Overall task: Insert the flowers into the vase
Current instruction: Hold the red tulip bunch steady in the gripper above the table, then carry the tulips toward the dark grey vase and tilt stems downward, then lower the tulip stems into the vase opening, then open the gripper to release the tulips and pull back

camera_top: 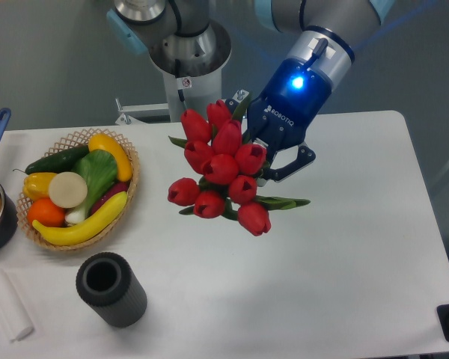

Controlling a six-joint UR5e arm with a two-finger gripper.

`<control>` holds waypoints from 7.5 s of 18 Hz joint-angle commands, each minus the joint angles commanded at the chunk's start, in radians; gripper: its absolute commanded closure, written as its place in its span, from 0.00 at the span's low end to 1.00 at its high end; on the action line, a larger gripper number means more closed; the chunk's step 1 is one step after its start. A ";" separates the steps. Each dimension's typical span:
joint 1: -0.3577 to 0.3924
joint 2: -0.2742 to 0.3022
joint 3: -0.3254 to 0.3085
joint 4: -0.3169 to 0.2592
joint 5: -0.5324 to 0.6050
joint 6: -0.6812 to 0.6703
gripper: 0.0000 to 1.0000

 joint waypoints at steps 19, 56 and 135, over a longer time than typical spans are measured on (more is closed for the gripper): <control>-0.035 -0.035 0.003 0.061 -0.003 -0.009 0.60; -0.305 -0.255 0.080 0.138 -0.370 -0.002 0.60; -0.319 -0.336 -0.003 0.152 0.038 0.258 0.00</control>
